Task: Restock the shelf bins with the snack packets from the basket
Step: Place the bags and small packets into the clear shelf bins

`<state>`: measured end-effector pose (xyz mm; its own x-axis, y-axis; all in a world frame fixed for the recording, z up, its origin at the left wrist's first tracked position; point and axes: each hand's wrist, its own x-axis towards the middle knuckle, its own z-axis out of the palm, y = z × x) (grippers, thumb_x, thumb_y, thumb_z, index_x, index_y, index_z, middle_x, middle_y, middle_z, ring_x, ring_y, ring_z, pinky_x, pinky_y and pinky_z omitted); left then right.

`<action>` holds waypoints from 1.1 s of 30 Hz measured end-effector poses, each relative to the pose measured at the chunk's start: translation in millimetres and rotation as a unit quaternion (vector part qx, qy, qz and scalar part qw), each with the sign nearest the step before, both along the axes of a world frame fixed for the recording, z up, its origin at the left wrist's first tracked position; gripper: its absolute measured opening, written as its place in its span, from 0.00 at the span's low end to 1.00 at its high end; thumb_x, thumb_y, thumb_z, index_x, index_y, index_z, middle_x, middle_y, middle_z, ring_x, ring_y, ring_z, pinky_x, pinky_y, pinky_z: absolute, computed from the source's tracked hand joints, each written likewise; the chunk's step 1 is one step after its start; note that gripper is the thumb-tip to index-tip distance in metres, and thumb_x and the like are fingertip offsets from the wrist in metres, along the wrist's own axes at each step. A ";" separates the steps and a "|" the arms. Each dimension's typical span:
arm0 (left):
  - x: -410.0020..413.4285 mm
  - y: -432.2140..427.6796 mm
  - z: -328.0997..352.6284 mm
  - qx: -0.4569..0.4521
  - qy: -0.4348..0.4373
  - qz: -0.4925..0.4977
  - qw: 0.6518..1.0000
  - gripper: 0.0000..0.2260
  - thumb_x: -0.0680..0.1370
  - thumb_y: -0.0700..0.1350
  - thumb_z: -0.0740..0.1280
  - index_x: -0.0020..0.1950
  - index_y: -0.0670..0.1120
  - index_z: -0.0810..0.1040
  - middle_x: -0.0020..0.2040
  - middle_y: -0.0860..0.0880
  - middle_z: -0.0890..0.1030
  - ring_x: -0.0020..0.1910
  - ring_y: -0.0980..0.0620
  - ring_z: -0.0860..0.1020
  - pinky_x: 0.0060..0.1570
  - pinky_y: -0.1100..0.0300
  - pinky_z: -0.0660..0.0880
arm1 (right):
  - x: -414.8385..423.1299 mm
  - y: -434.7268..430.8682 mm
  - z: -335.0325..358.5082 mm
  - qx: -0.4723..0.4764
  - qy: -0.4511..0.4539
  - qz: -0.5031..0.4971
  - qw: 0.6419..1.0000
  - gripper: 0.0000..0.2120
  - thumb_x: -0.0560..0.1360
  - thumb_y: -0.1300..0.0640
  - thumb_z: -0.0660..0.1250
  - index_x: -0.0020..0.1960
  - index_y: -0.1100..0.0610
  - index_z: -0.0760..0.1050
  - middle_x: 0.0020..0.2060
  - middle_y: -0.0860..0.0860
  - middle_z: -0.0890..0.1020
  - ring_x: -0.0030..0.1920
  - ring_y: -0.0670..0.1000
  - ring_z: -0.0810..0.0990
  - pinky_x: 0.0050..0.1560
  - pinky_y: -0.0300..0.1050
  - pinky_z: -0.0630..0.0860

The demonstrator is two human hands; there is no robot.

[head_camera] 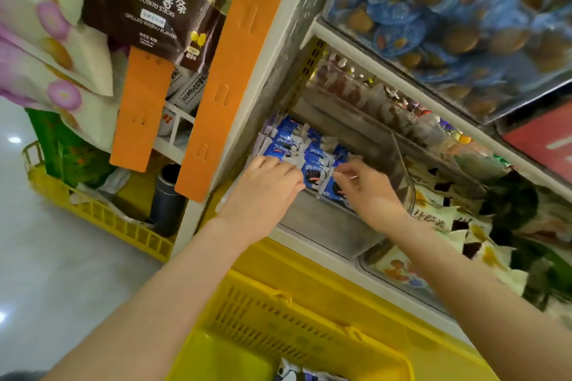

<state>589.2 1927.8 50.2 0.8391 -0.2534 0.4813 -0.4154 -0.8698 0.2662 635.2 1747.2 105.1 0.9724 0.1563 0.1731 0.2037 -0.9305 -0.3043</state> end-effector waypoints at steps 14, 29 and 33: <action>-93.0 -68.6 -58.7 -0.015 0.046 -0.060 0.997 0.15 0.80 0.46 0.53 0.62 0.44 0.73 0.57 0.45 0.75 0.58 0.46 0.73 0.59 0.52 0.69 | -167.7 -98.4 -112.2 -0.084 -0.110 0.113 0.984 0.16 0.72 0.59 0.71 0.59 0.59 0.73 0.52 0.54 0.78 0.51 0.55 0.79 0.54 0.42 0.72; -158.2 -157.6 -291.0 0.150 0.516 -0.137 0.832 0.19 0.81 0.44 0.58 0.71 0.41 0.61 0.68 0.43 0.67 0.66 0.45 0.66 0.64 0.54 0.64 | -250.6 -181.2 -322.9 -0.054 0.491 -0.057 0.868 0.28 0.79 0.53 0.61 0.75 0.55 0.54 0.73 0.53 0.61 0.69 0.53 0.67 0.63 0.44 0.67; -158.1 -180.5 -310.1 0.063 0.583 -0.099 0.804 0.25 0.82 0.47 0.57 0.76 0.43 0.54 0.75 0.44 0.57 0.74 0.46 0.57 0.70 0.56 0.55 | -243.5 -190.6 -334.1 -0.030 0.526 -0.089 0.845 0.29 0.76 0.52 0.67 0.72 0.58 0.59 0.70 0.55 0.65 0.68 0.54 0.68 0.65 0.44 0.67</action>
<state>431.1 1747.3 -259.9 0.6386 -0.4219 -0.6436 -0.0798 -0.8681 0.4899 391.7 1556.6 -229.0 0.5926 -0.0306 -0.8049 -0.2956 -0.9378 -0.1819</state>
